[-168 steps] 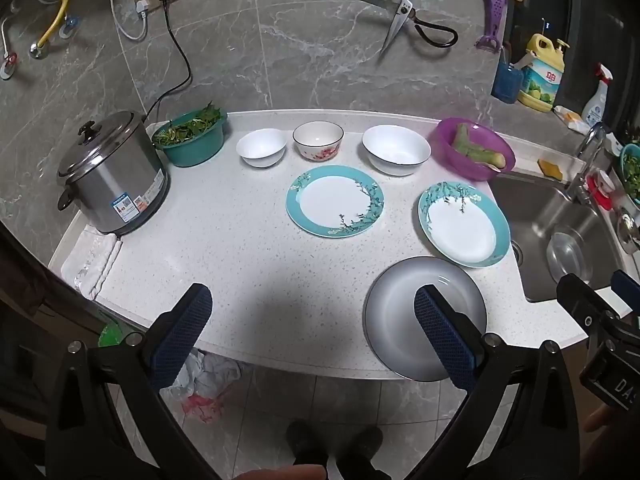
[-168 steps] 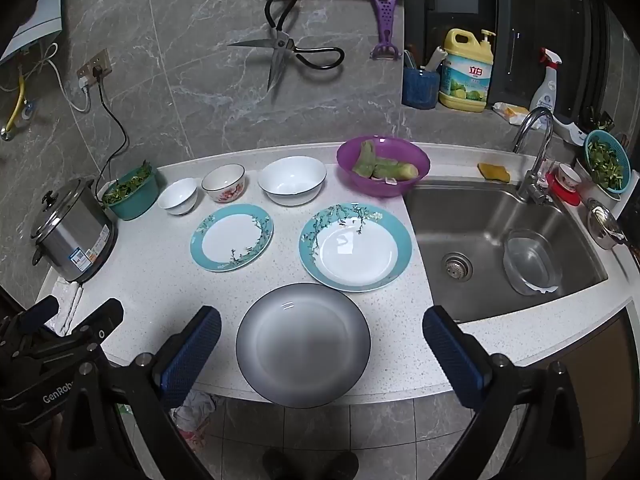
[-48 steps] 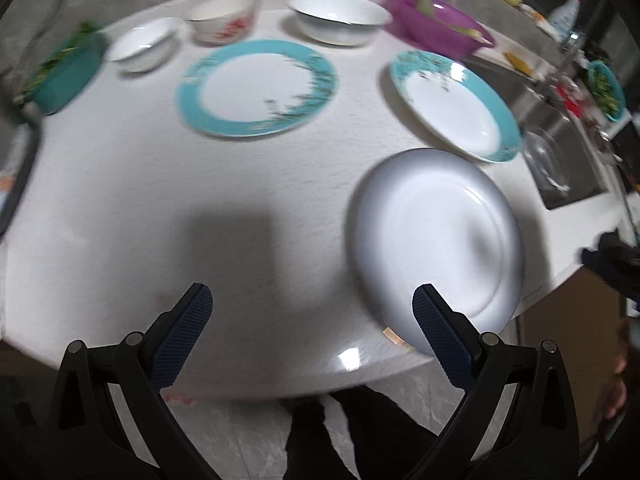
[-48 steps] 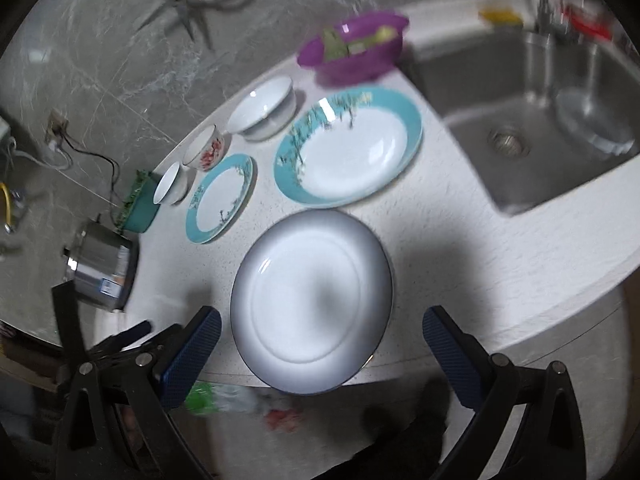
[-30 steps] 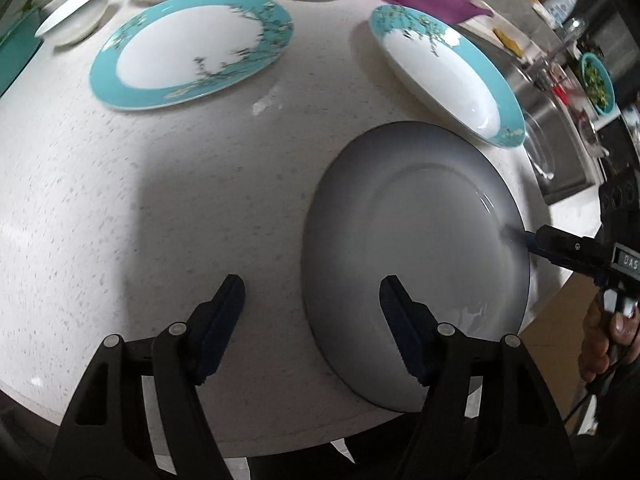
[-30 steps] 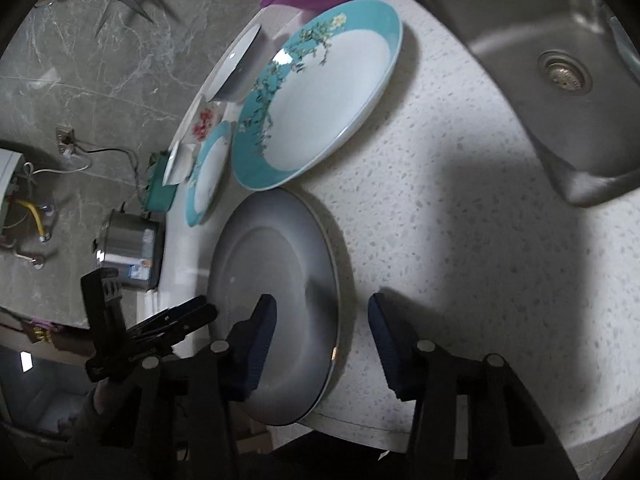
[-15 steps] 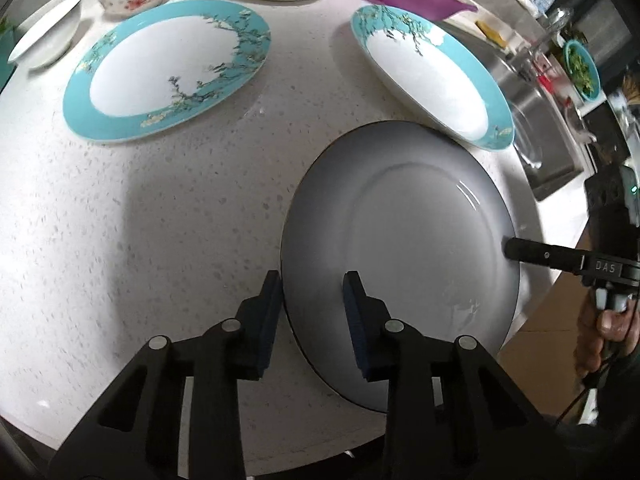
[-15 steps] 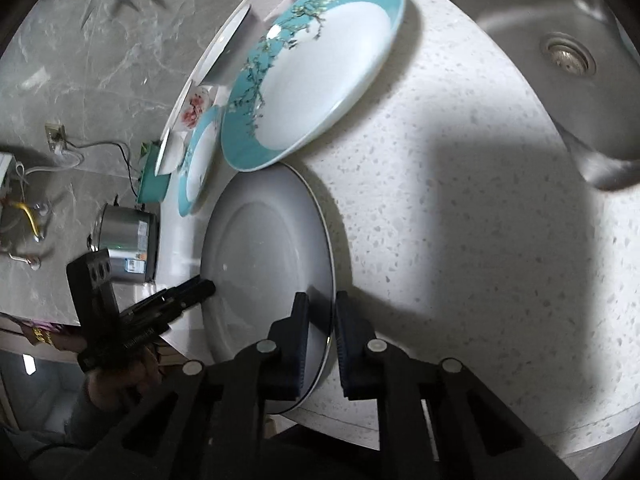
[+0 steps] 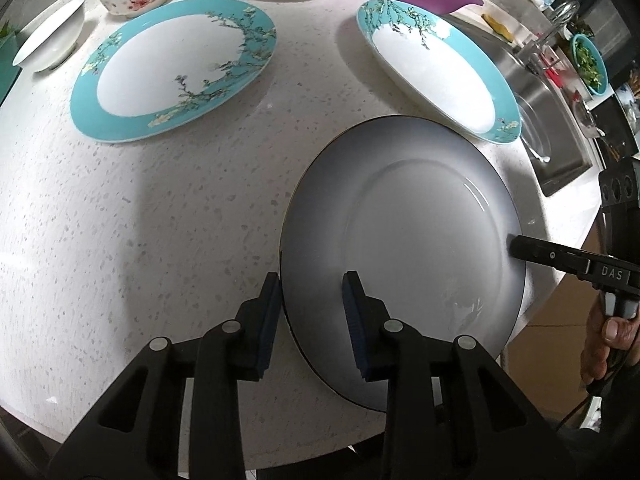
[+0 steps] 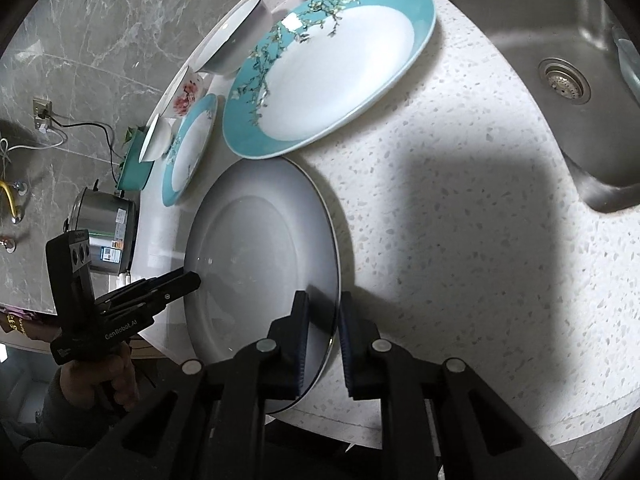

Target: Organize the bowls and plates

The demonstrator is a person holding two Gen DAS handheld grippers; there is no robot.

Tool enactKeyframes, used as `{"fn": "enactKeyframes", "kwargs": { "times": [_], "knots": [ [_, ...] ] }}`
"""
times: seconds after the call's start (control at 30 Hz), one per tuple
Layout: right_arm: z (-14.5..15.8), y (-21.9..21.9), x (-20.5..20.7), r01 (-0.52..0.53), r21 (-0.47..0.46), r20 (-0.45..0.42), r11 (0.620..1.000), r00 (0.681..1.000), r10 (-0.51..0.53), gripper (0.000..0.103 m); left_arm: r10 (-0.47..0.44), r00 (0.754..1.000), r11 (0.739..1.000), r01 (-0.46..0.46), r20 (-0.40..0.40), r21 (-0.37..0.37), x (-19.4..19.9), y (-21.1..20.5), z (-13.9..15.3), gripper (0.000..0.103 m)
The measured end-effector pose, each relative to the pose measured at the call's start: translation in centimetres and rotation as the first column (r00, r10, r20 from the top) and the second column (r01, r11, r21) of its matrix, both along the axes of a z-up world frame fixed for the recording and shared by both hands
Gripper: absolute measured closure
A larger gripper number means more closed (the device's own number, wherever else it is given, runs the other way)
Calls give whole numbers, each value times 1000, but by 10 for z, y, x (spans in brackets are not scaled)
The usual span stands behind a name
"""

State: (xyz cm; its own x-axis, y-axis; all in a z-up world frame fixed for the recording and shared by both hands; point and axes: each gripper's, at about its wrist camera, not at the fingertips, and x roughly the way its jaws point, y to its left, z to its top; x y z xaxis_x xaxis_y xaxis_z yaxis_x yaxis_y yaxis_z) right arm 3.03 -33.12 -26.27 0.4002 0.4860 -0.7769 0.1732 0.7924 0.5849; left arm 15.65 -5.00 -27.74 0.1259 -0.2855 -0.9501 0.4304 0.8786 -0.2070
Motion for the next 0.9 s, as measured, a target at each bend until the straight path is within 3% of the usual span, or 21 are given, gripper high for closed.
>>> {"fn": "enactKeyframes", "kwargs": {
  "times": [0.43,0.9],
  "knots": [
    [23,48,16,-69,-11,15,998,997,70,86,109,994,994,-108,15,-24,-5,73,35,76],
    [15,175,76,-245,8,-10,969,969,245,86,263,965,965,-263,-6,15,10,214,42,76]
  ]
}}
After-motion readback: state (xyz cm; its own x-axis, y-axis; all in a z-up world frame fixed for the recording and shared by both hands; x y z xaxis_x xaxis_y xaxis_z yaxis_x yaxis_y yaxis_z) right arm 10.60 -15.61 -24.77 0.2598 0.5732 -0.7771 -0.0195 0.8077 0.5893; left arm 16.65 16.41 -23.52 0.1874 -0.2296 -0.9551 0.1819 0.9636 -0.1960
